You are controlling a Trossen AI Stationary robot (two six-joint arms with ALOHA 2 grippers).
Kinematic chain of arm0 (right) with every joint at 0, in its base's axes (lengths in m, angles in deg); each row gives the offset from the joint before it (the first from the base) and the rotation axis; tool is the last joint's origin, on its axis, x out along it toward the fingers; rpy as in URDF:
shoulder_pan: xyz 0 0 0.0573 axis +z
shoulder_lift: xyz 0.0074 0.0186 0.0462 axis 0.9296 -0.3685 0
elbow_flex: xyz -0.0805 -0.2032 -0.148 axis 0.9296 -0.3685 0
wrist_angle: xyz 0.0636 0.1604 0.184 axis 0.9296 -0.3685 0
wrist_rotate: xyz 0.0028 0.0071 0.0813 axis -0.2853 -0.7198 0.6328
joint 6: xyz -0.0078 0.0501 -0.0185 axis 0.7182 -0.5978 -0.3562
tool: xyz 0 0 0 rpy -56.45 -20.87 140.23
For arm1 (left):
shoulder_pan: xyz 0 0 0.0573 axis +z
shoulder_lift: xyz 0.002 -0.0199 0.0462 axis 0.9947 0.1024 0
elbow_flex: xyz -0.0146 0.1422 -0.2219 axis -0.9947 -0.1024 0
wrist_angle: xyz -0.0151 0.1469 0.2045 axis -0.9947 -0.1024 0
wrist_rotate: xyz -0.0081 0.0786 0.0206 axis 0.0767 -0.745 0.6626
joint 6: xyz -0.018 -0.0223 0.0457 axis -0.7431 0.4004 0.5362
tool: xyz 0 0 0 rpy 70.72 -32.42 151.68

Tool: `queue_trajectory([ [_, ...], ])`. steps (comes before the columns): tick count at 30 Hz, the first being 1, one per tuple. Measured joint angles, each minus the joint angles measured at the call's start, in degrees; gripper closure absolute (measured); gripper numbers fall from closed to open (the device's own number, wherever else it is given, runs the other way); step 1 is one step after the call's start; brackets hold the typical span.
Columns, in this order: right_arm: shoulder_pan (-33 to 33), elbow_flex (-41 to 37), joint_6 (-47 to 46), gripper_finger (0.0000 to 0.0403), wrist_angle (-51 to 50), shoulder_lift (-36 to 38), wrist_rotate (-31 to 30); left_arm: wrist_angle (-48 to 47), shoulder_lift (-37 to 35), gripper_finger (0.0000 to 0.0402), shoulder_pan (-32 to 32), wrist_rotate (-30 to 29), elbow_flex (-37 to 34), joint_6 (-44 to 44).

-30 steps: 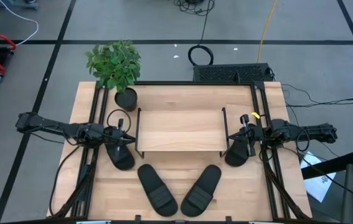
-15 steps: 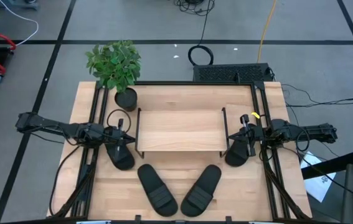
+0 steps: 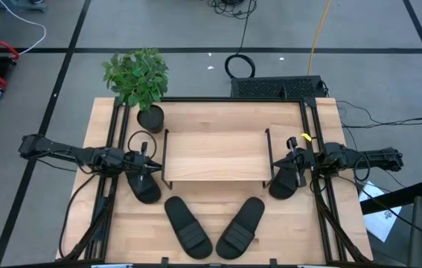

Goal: Pick and place slides into the shelf
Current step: Put the top right black slide on the shelf

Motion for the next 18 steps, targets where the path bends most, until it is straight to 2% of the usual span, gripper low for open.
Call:
queue_trajectory([
  [8,0.0,0.0,-1.6,0.0403,-0.2,0.0,0.0,0.0,0.0,0.0399,0.0,0.0,0.0,0.0],
  [13,0.0,0.8,-0.1,0.0403,-0.2,0.0,-0.6,0.0,0.0,0.0392,0.0,0.0,0.0,0.0],
  [16,0.0,3.5,-1.5,0.0397,-4.3,-0.6,-4.0,0.0,0.0,0.0382,0.0,0.0,0.0,0.0],
  [18,0.0,7.8,-2.1,0.0386,-10.6,-1.6,-7.7,0.0,0.0,0.0377,0.0,0.0,0.0,-0.1],
])
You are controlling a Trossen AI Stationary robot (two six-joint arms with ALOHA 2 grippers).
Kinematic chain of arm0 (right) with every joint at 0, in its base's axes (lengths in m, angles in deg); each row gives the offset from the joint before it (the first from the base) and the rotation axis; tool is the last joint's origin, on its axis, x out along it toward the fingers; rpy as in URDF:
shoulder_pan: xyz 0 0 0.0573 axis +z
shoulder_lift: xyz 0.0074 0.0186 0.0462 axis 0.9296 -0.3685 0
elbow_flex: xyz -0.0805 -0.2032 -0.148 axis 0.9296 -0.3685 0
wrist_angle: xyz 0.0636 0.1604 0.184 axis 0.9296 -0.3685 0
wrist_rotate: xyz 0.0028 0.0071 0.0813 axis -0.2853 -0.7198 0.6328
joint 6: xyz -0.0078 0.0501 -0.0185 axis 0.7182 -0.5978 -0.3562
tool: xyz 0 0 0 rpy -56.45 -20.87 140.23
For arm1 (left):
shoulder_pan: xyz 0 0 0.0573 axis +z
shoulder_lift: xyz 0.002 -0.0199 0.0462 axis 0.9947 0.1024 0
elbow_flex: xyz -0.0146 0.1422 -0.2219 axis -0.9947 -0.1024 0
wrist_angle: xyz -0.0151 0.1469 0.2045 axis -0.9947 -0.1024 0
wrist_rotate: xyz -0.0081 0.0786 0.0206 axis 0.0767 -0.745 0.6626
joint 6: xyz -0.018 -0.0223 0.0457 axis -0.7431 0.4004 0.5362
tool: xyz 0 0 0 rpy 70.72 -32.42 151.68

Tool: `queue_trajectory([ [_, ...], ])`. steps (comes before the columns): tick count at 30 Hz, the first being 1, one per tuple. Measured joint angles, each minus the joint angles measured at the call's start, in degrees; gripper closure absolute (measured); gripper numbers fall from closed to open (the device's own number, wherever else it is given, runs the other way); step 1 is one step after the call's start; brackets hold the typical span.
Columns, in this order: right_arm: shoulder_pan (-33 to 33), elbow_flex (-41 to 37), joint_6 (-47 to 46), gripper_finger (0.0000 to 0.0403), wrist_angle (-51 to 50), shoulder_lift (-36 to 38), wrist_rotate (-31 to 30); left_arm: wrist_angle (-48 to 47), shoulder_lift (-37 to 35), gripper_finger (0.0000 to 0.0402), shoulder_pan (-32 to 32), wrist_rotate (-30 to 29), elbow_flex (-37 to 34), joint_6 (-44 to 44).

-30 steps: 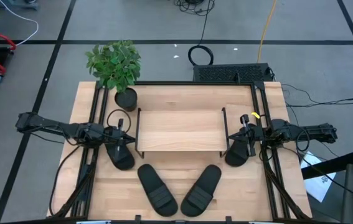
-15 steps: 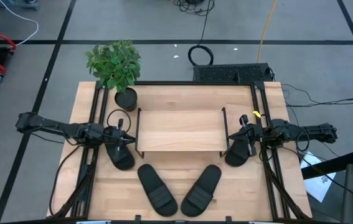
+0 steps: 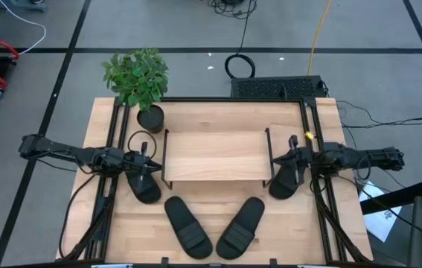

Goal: Pick and place slides into the shelf
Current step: Put the top right black slide on the shelf

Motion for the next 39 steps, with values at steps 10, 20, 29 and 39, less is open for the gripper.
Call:
queue_trajectory([
  [10,0.0,16.6,-10.2,0.0342,-17.2,-7.7,-12.0,0.0,0.0,0.0381,0.0,0.0,0.0,-0.2],
  [20,0.0,32.9,-21.7,0.0341,-46.3,-18.4,-10.9,0.0,0.0,0.0397,0.0,0.0,0.0,-2.5],
  [29,-4.8,34.6,-25.1,0.0276,-52.4,-28.5,3.7,0.0,0.0,0.0376,0.0,0.0,0.0,-2.9],
  [39,-16.0,34.7,-23.7,0.0171,-62.4,-38.9,9.2,0.0,0.0,0.0399,0.0,0.0,0.0,-6.7],
])
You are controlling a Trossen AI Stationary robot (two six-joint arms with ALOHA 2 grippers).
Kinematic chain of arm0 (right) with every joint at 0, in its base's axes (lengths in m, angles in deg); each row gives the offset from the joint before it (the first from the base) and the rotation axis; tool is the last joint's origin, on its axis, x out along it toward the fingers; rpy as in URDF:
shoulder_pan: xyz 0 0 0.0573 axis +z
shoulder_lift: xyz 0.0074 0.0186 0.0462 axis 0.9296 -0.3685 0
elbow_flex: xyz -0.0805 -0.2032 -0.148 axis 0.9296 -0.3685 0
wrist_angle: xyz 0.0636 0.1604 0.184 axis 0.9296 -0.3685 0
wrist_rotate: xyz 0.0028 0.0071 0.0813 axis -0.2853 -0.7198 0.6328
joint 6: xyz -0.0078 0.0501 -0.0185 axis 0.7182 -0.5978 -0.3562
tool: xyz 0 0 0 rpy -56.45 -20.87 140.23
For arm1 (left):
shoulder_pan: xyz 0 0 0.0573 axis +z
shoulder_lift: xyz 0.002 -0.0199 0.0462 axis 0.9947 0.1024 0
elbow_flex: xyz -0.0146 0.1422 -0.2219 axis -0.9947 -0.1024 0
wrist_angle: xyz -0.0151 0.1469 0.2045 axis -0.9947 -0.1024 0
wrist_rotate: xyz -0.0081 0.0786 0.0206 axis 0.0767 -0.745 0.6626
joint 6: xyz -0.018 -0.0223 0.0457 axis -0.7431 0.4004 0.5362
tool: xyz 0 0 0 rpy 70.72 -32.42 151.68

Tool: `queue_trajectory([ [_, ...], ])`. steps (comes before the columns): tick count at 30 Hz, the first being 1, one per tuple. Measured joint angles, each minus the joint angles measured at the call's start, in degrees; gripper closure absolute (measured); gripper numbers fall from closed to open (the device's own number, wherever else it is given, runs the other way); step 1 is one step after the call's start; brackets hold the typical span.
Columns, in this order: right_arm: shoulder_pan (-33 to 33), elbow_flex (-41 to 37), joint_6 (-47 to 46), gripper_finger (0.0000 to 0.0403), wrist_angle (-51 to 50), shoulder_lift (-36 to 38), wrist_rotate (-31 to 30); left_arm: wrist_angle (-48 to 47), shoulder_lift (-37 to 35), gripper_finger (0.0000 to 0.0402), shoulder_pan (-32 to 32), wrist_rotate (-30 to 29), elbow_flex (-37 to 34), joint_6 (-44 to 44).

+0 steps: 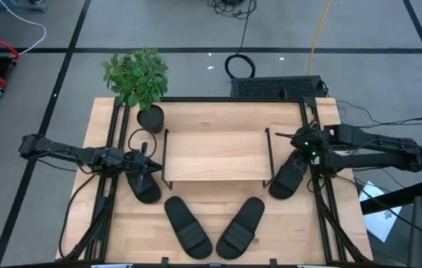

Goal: Pick and place slides into the shelf
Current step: Put the top right black slide on the shelf

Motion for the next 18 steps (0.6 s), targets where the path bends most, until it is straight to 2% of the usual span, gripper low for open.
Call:
queue_trajectory([
  [10,-4.3,-0.9,4.8,0.018,0.5,-9.1,11.7,0.0,0.0,0.0378,0.0,0.0,0.0,-3.6],
  [18,-6.1,-4.0,6.1,0.0181,-1.9,-11.8,10.6,0.0,0.0,0.0383,0.0,0.0,0.0,-3.6],
])
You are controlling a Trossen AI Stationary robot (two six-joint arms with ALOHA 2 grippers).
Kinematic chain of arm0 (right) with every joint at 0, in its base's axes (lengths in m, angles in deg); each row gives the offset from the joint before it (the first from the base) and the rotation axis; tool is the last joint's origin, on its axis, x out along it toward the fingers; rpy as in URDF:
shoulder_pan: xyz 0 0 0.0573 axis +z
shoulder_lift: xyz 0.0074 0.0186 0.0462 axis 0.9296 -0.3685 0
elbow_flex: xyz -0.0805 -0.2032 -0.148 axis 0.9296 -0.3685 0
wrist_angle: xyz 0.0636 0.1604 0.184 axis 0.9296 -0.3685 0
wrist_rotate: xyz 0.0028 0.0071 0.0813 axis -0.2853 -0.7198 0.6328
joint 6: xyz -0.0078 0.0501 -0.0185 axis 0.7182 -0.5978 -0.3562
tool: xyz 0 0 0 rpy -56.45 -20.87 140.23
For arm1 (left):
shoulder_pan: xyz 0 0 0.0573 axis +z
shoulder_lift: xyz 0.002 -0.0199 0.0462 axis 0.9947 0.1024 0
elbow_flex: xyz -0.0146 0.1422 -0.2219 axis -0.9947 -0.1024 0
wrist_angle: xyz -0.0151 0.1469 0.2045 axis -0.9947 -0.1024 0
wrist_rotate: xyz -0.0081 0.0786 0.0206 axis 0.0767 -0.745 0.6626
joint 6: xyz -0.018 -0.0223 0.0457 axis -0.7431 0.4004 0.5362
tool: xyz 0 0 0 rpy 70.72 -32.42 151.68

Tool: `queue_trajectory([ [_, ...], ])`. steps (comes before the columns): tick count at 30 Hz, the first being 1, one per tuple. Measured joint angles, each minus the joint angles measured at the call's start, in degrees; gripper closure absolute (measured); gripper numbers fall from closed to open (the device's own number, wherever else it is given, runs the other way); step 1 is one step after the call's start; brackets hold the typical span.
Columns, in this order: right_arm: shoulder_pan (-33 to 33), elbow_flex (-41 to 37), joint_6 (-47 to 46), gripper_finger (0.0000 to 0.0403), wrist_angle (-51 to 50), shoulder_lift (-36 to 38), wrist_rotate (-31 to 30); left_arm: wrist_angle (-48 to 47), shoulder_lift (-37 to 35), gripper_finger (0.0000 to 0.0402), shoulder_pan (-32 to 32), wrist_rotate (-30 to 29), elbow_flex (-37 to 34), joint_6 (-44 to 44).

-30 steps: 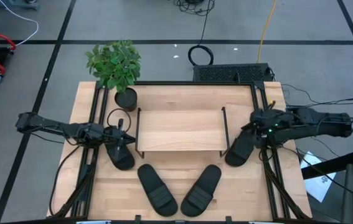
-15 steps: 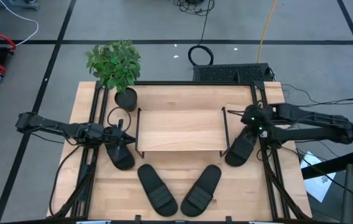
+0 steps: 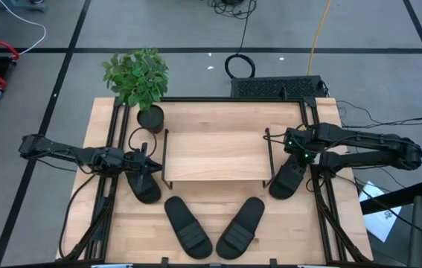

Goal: Pick and place slides into the shelf
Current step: Put the top right black slide on the shelf

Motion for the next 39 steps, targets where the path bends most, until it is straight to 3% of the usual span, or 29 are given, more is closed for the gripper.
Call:
queue_trajectory([
  [7,-1.4,-2.7,0.2,0.0181,3.3,-1.8,3.3,0.0,0.0,0.04,0.0,0.0,0.0,0.0],
  [17,-1.3,-4.6,-2.9,0.0181,6.3,-4.8,7.7,0.0,0.0,0.0376,0.0,0.0,0.0,-0.2],
  [25,-1.2,-7.3,-1.4,0.0184,9.5,-4.8,13.5,0.0,0.0,0.0389,0.0,0.0,0.0,-0.4],
  [29,-1.2,-7.3,-1.0,0.0227,9.3,-4.8,13.0,0.0,0.0,0.04,0.0,0.0,0.0,-0.4],
  [35,-1.2,-7.4,-0.2,0.0372,8.8,-1.7,9.6,0.0,0.0,0.0387,0.0,0.0,0.0,-1.2],
  [39,-1.2,-7.0,0.4,0.039,8.6,1.7,9.0,0.0,0.0,0.0376,0.0,0.0,0.0,-1.9],
])
